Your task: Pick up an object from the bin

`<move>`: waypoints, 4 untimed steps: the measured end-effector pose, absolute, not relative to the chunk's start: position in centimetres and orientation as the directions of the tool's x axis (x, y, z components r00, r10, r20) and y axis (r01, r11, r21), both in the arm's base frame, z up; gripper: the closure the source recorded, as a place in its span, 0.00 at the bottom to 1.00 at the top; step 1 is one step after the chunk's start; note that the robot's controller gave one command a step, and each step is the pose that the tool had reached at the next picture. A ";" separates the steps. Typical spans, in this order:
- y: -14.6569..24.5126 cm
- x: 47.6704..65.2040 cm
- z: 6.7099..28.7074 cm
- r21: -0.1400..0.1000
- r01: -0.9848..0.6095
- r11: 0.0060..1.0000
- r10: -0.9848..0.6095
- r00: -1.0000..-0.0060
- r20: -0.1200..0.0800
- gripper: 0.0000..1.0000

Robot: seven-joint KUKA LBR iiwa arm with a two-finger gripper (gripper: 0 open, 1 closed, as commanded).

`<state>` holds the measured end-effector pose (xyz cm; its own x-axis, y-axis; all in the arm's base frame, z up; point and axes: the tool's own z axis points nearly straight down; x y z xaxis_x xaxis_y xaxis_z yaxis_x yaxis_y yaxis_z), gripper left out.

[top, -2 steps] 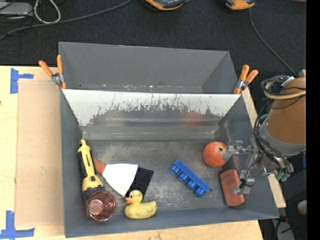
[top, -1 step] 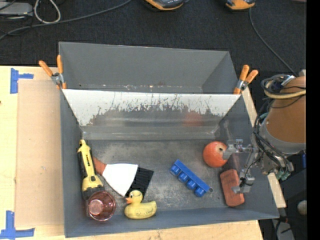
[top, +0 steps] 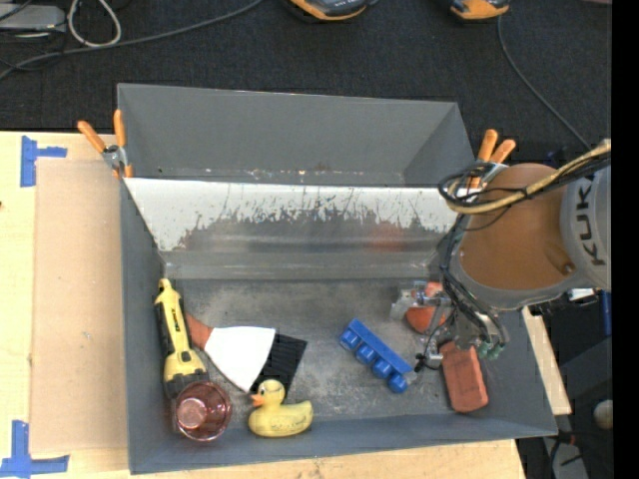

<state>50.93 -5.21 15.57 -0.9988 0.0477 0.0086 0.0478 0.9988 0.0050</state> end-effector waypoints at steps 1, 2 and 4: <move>-3.2 50.6 13.4 -0.001 0.285 0.959 0.285 -0.959 0.000 0.00; -2.9 52.6 14.2 0.002 0.230 0.973 0.230 -0.973 0.006 0.00; -3.3 51.6 7.0 0.001 0.317 0.949 0.317 -0.949 0.005 1.00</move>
Offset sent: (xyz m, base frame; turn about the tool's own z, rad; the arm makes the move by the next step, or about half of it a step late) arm 0.0158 0.0224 -0.0133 0.1870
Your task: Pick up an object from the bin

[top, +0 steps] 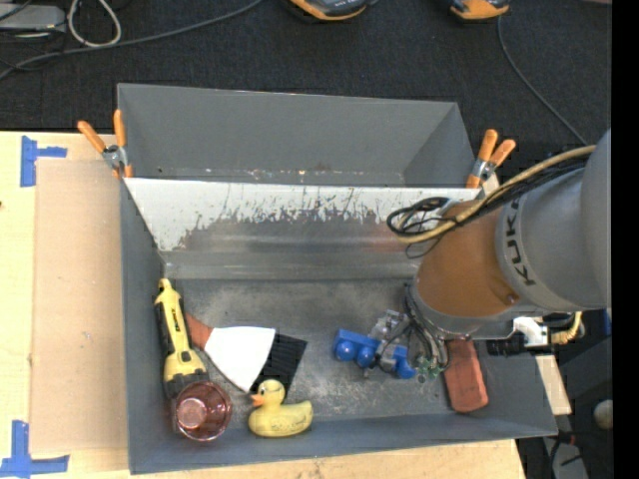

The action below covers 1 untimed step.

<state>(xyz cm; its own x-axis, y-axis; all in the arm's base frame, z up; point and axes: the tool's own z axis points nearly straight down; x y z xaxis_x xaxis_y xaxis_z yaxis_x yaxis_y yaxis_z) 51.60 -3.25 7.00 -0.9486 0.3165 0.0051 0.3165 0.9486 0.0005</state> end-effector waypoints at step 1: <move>-3.3 51.6 7.0 0.000 0.316 0.949 0.316 -0.949 0.005 1.00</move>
Offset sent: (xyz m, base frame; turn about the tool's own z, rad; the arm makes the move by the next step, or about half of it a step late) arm -0.0001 0.0000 0.0251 -0.0005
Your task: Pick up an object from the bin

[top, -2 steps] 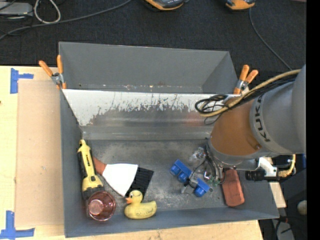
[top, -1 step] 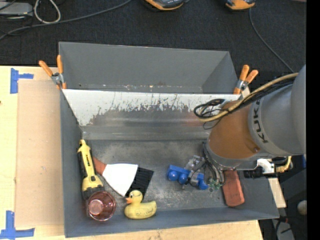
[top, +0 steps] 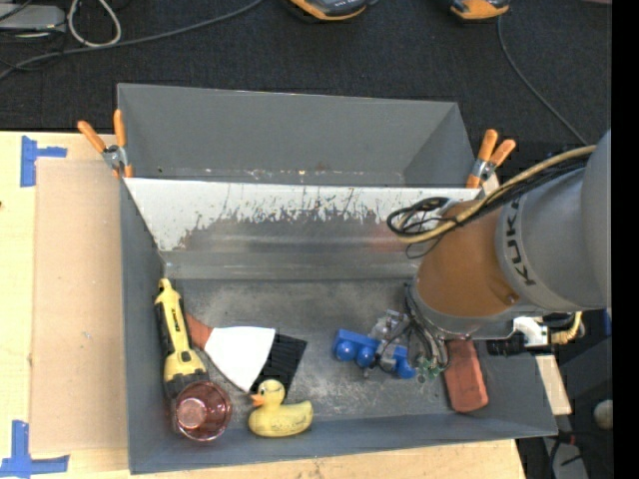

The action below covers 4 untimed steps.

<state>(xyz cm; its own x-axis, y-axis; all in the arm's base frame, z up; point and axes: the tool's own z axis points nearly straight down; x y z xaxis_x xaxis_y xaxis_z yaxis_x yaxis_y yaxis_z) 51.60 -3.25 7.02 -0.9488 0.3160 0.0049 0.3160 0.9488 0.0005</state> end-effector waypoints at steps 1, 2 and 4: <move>-3.2 51.5 8.3 0.000 0.315 0.949 0.315 -0.949 0.008 1.00; -3.2 51.5 9.2 0.001 0.313 0.950 0.312 -0.950 0.009 1.00; -3.2 51.3 16.2 -0.001 0.309 0.951 0.309 -0.951 0.016 1.00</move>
Offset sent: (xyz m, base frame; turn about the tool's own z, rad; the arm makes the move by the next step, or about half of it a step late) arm -0.0012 0.0003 0.0218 -0.0010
